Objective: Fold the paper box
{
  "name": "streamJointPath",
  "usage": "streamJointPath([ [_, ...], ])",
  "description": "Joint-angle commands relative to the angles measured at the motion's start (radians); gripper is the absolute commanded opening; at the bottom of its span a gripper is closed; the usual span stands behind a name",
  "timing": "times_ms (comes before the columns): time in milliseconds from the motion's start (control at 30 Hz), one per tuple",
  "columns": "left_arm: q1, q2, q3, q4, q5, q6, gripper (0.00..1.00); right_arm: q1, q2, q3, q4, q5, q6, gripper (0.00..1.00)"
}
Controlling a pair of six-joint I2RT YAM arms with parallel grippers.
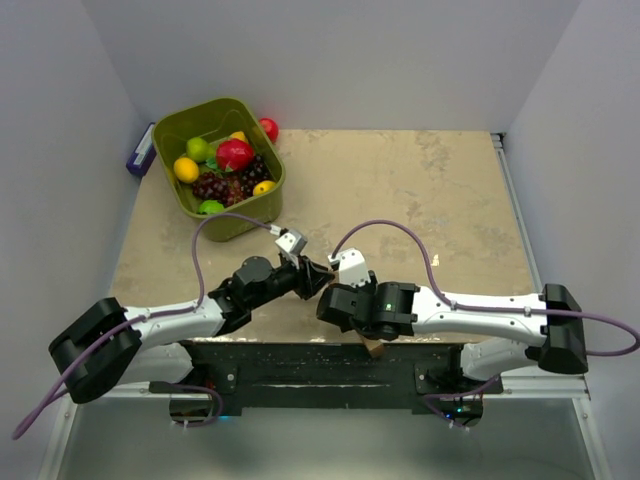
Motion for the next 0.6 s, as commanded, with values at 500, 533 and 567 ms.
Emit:
streamJointPath([
  [500, 0.009, -0.06, 0.096, -0.283, -0.018, 0.015, 0.83, -0.016, 0.042, 0.043, 0.033, 0.126, -0.071, 0.31],
  [533, 0.016, -0.09, 0.108, -0.295, -0.021, 0.017, 0.86, -0.018, 0.038, 0.046, 0.03, 0.133, -0.073, 0.3],
  [567, 0.021, -0.104, 0.116, -0.321, -0.026, 0.017, 0.88, -0.018, 0.035, 0.049, 0.019, 0.137, -0.076, 0.3],
])
